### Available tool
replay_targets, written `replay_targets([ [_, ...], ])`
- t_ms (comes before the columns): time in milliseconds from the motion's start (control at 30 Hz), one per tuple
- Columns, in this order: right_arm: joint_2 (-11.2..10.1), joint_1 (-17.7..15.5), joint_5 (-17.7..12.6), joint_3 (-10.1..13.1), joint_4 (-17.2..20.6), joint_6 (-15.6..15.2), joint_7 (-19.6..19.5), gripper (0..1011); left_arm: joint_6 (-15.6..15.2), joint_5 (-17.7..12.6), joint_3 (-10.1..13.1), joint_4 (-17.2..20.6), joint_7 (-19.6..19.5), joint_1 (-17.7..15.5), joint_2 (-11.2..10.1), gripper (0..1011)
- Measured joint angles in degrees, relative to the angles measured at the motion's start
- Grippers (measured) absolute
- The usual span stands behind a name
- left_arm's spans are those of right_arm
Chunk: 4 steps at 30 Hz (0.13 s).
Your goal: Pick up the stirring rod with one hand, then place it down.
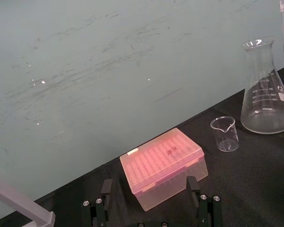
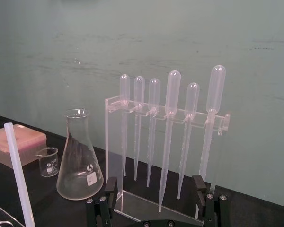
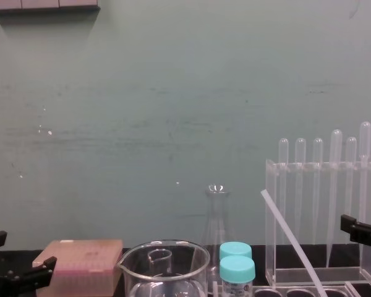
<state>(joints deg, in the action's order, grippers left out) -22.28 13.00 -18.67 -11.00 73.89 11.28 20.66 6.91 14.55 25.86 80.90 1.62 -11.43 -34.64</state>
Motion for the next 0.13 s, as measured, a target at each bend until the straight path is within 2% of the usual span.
replay_targets([
  [133,0.0,0.0,0.0,0.0,0.0,0.0,0.0,1003,0.0,0.0,0.0,0.0,0.0,0.0,0.0,1000],
])
